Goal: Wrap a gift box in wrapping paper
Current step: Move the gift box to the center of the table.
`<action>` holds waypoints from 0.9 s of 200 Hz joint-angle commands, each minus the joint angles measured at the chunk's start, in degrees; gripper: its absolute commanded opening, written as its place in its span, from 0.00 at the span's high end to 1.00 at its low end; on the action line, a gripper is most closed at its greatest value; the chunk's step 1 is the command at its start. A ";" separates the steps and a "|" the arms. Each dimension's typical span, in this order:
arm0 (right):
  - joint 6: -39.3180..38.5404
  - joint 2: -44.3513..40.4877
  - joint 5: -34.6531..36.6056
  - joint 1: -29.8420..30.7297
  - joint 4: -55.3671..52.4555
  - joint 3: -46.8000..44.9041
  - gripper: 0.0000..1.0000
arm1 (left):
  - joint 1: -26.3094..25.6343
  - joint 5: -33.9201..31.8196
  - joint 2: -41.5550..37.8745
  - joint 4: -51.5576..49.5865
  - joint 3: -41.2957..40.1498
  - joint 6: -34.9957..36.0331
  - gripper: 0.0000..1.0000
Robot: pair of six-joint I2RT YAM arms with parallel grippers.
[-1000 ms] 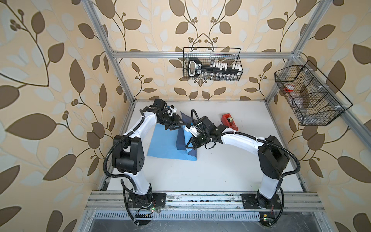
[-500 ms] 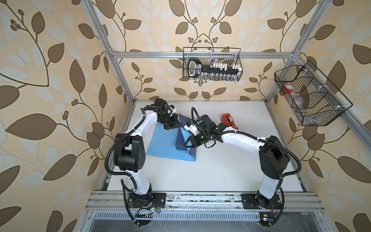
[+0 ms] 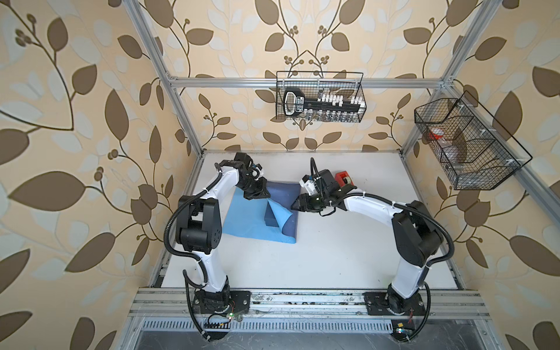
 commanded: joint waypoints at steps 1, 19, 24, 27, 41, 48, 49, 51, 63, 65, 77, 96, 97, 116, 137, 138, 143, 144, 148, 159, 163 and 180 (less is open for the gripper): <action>1.34 2.52 3.39 0.50 -1.43 3.60 0.43 | 0.74 -0.21 -0.58 -1.24 0.24 1.71 0.98; 0.75 3.43 5.10 0.72 -2.34 3.89 0.42 | 0.74 0.35 -0.54 -1.37 0.48 1.53 0.95; 0.60 3.68 5.49 0.74 -2.51 3.87 0.42 | 0.74 0.52 -0.69 -1.56 0.61 1.45 0.93; 0.56 3.86 5.65 0.83 -2.61 3.82 0.42 | 0.74 0.59 -0.80 -1.73 0.74 1.37 0.90; 0.06 4.75 6.18 1.01 -3.48 3.82 0.42 | 0.83 0.70 -2.19 -2.05 1.09 0.90 0.71; -0.12 5.10 6.31 1.07 -3.71 3.74 0.43 | 0.98 0.89 -3.45 -1.86 1.01 0.43 0.58; -0.18 5.16 6.32 1.07 -3.76 3.76 0.43 | 1.00 0.89 -3.65 -1.86 0.96 0.36 0.56; -0.22 5.20 6.33 1.18 -3.80 3.67 0.43 | 1.07 0.94 -4.06 -1.81 0.89 0.21 0.53; -0.54 5.23 6.50 1.36 -3.81 3.57 0.43 | 1.56 1.03 -6.80 -1.40 0.08 -0.69 0.36; -0.57 5.24 6.55 1.43 -3.87 3.55 0.43 | 1.67 1.06 -7.24 -1.28 -0.10 -0.85 0.33; -1.00 5.18 6.99 1.76 -4.22 3.62 0.43 | 2.51 1.63 -9.54 -0.47 -1.83 -2.00 0.21; -1.09 5.17 7.12 1.96 -4.25 3.67 0.43 | 3.62 2.98 -10.96 1.53 -5.21 -3.92 0.14; -1.06 5.19 7.12 1.95 -4.25 3.60 0.43 | 3.68 3.00 -10.92 1.64 -5.44 -4.01 0.14; -1.11 5.16 6.94 2.12 -4.16 3.58 0.43 | 3.82 2.22 -10.32 4.04 -8.52 -4.76 0.14; -1.11 4.92 6.94 1.95 -4.16 3.43 0.43 | 3.82 2.69 -8.31 5.63 -9.92 -4.59 0.16; -1.07 4.89 6.94 1.95 -4.16 3.39 0.43 | 3.82 2.89 -8.14 5.71 -9.90 -4.52 0.16; -1.11 4.86 6.94 1.81 -4.14 3.29 0.43 | 3.82 3.87 -7.38 6.22 -10.04 -4.44 0.18; -1.11 4.86 6.94 1.83 -4.10 3.27 0.43 | 3.82 4.06 -7.24 6.31 -10.05 -4.40 0.18; -1.10 4.73 6.93 1.78 -4.07 3.20 0.43 | 3.82 4.64 -6.57 6.67 -10.16 -4.49 0.20; -1.05 4.68 6.94 1.63 -4.07 3.15 0.43 | 3.82 6.66 -4.81 8.02 -10.78 -6.20 0.24; -1.13 4.53 6.94 1.60 -4.00 3.09 0.43 | 3.78 7.64 -4.26 8.53 -11.09 -6.63 0.25; -1.20 4.44 6.88 1.36 -3.98 3.15 0.43 | 3.48 9.12 -1.77 8.95 -11.47 -8.36 0.31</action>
